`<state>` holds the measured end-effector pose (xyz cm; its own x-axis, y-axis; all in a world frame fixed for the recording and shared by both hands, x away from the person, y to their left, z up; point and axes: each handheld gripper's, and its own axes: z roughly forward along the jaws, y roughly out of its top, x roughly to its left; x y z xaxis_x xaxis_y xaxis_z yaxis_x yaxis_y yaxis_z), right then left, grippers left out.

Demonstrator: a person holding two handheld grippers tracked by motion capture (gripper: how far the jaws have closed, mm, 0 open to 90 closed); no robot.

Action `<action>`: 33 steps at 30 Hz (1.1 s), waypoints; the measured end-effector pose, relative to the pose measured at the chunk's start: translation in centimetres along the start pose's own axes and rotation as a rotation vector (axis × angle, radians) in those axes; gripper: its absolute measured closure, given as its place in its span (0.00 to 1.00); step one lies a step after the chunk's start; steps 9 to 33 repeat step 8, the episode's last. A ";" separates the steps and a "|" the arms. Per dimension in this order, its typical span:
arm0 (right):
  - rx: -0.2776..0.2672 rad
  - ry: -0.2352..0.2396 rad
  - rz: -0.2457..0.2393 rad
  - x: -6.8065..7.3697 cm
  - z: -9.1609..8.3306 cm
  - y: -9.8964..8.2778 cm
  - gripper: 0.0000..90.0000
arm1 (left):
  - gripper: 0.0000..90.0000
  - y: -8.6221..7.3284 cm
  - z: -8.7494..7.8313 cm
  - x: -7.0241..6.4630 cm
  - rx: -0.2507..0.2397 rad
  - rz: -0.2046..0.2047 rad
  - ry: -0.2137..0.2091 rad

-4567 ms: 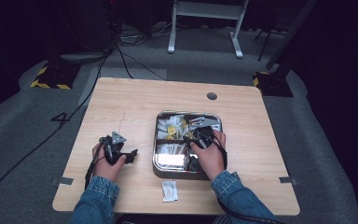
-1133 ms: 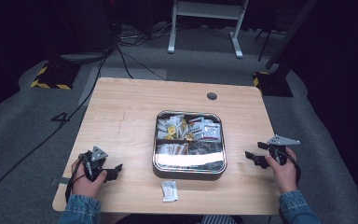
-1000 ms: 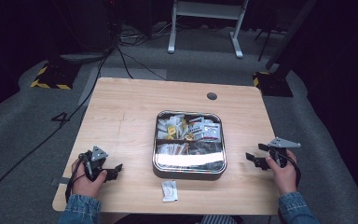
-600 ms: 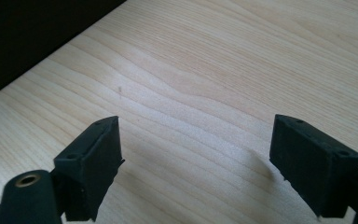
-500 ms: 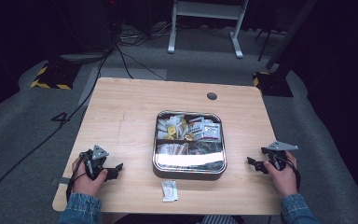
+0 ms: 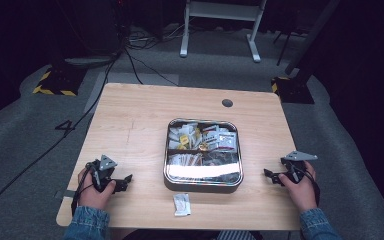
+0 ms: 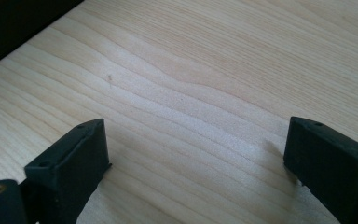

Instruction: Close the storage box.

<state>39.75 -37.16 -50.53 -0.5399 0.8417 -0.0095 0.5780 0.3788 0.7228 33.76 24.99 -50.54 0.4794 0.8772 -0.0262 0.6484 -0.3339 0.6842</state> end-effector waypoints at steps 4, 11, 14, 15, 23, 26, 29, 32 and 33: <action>0.000 0.000 0.000 0.0 0.0 0.0 0.07 | 0.12 0.0 0.0 0.0 0.000 -0.004 -0.002; 0.000 0.000 0.000 0.0 0.0 0.0 0.07 | 0.12 0.0 0.0 0.0 0.000 -0.004 -0.001; 0.000 0.000 0.000 0.0 0.0 0.0 0.07 | 0.12 0.0 0.0 0.0 0.000 -0.004 -0.001; 0.000 0.000 0.000 0.0 0.0 0.0 0.07 | 0.12 0.0 0.0 0.0 0.000 -0.004 -0.001; 0.000 0.000 0.000 0.0 0.0 0.0 0.07 | 0.12 0.0 0.0 0.0 0.000 -0.004 -0.001; 0.000 0.000 0.000 0.0 0.0 0.0 0.07 | 0.12 0.0 0.0 0.0 0.000 -0.004 -0.001; 0.000 0.000 0.000 0.0 0.0 0.0 0.07 | 0.12 0.0 0.0 0.0 0.000 -0.004 -0.001; 0.000 0.000 0.000 0.0 0.0 0.0 0.07 | 0.12 0.0 0.0 0.0 0.000 -0.004 -0.001; 0.000 0.000 0.000 0.0 0.0 0.0 0.07 | 0.12 0.0 0.0 0.0 0.000 -0.004 -0.001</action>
